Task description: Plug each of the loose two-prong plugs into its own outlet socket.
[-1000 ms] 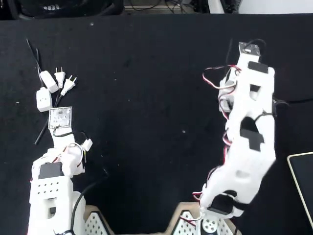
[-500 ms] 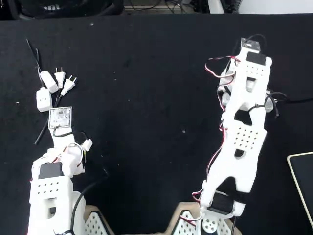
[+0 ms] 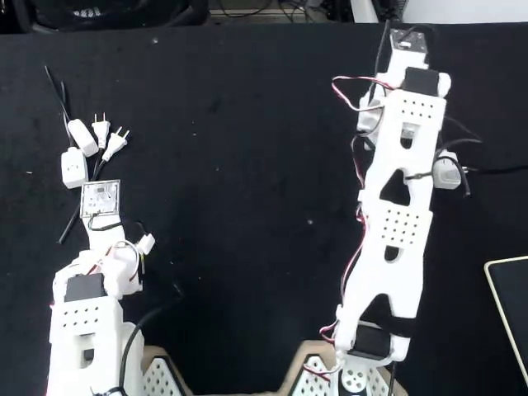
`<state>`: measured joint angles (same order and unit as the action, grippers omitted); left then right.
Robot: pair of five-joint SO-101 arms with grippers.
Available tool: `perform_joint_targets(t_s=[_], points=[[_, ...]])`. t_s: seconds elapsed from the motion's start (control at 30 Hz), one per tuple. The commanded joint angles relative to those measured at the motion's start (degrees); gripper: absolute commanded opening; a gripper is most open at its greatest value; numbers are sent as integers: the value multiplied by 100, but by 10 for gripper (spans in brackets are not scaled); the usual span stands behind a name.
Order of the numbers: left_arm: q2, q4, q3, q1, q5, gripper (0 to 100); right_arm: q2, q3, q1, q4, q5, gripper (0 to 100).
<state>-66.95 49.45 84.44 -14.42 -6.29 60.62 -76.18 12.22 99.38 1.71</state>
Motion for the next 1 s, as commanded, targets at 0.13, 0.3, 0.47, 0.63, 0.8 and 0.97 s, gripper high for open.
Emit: perform_joint_targets(t_s=[0.13,0.3,0.47,0.63,0.8,0.97], points=[[-88,-88,-145,-40,53,78,-356,479,132,176,-466,127],[-88,-88,-145,-13,53,79,-356,954,158,149,-229,149],[-88,-88,-145,-40,53,79,-365,945,158,141,-185,311],[-88,-88,-145,-40,53,79,-426,822,123,149,-185,324],[-88,-88,-145,-40,53,79,-796,514,88,176,-185,305],[-88,-88,-145,-13,53,79,-1851,831,-431,185,-193,235]])
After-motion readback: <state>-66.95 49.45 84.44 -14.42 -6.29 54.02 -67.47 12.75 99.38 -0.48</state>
